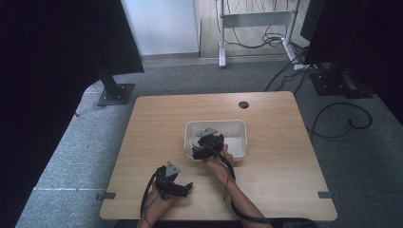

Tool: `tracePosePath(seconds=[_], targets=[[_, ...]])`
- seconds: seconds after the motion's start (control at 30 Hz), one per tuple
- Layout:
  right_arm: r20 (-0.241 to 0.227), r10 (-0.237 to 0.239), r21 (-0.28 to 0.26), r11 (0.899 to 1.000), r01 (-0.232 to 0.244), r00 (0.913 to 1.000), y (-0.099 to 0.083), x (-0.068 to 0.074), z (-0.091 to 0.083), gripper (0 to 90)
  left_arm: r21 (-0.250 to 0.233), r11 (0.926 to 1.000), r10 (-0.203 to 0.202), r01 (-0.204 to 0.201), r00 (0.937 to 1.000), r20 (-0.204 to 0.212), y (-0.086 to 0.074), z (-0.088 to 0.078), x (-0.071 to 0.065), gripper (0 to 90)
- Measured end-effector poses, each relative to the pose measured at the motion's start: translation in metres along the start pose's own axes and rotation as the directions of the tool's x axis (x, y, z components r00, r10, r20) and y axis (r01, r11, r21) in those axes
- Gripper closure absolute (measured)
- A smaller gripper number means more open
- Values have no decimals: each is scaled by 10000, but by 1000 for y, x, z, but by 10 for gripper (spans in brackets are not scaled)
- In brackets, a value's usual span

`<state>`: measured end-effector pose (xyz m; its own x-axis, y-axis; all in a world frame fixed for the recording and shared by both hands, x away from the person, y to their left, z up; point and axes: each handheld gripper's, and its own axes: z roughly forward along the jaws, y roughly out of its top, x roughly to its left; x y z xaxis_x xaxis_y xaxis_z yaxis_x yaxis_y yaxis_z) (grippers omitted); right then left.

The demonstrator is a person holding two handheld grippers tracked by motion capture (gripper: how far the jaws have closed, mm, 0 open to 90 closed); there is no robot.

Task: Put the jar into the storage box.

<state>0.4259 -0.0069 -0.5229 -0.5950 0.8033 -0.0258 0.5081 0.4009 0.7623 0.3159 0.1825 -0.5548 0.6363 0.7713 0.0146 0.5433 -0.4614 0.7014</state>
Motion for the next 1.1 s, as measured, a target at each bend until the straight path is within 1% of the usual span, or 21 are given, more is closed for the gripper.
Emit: tracePosePath(seconds=[0.03, 0.07, 0.13, 0.4, 0.47, 0.5, 0.63, 0.73, 0.77, 1.1], targets=[[-56, 140, 27, 9999, -140, 9999, 0, -1, 0, 94, 17, 10000, 21, -21, 10000, -3, 0, 0, 0, 0], [-56, 140, 27, 9999, -140, 9999, 0, -1, 0, 94, -4, 10000, -3, 3, 10000, -1, 0, 0, 0, 0], [-163, 341, 65, 9994, -340, 9993, 0, -4, 0, 93, -10, 10000, -1, 1, 10000, -5, 0, 0, 0, 0], [-158, 350, 130, 9993, -348, 9993, 0, -4, 0, 90, 8, 10000, 11, -11, 10000, 2, 0, 0, 0, 0], [-238, 428, 263, 9988, -422, 9988, 1, -4, -1, 38, -4, 10000, -7, 7, 10000, 5, 0, 0, 0, 0], [-238, 428, 263, 9988, -422, 9988, 1, -4, -1, 38, -15, 10000, -18, 18, 10000, 5, 0, 0, 0, 0], [-208, 158, 281, 9995, -152, 9997, 2, -3, -4, 2, -2, 10000, 0, 0, 10000, -2, 0, 0, 0, 0], [-326, 108, 242, 9997, -100, 9994, 3, -3, -6, 0, -6, 10000, -4, 4, 10000, 0, 0, 0, 0, 0], [-384, 28, 200, 9998, -20, 9993, 4, -2, -8, 0, -4, 10000, -4, 4, 10000, 0, 0, 0, 0, 0], [-457, -242, 177, 9995, 251, 9987, 7, -3, -17, 0, 12, 10000, 4, -4, 10000, 1, 0, 0, 0, 0]])
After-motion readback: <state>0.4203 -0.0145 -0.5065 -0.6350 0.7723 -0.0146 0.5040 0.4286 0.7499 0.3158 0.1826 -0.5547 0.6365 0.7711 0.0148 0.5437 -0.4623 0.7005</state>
